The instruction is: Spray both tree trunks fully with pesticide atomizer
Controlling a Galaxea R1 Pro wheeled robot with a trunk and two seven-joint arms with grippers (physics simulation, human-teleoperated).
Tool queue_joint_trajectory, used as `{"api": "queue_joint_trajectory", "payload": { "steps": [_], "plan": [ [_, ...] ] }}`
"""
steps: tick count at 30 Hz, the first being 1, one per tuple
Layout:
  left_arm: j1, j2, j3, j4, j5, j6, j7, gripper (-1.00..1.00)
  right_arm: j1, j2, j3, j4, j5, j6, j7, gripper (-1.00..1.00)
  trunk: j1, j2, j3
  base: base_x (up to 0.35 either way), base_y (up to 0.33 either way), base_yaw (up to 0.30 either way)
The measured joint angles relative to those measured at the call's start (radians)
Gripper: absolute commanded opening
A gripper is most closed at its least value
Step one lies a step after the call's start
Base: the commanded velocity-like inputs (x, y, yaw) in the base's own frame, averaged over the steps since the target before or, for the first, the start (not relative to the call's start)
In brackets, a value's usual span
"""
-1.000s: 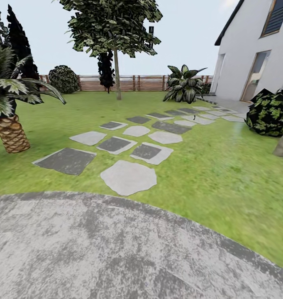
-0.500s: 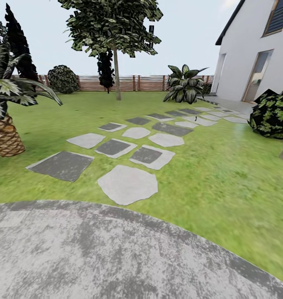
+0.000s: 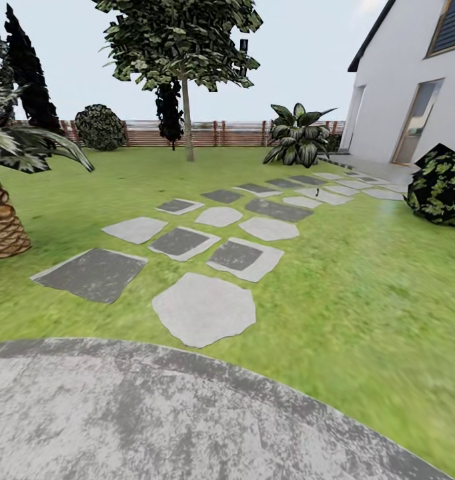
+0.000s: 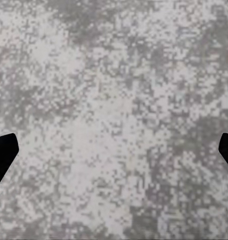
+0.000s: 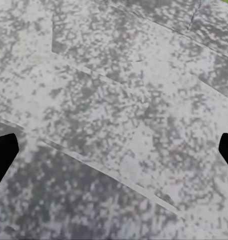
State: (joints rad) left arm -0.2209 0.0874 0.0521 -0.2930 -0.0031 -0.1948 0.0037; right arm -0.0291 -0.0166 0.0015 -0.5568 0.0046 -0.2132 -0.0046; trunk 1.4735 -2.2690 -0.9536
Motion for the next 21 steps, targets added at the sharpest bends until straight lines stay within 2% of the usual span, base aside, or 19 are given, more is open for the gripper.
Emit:
{"api": "queue_joint_trajectory", "payload": {
  "steps": [21],
  "plan": [
    [0.0,0.0,0.0,0.0,0.0,0.0,0.0,1.0,0.0,0.0,0.0,0.001,0.001,0.0,0.0,1.0,0.0,0.0,0.0,0.34,0.0,0.0]
  ]
}}
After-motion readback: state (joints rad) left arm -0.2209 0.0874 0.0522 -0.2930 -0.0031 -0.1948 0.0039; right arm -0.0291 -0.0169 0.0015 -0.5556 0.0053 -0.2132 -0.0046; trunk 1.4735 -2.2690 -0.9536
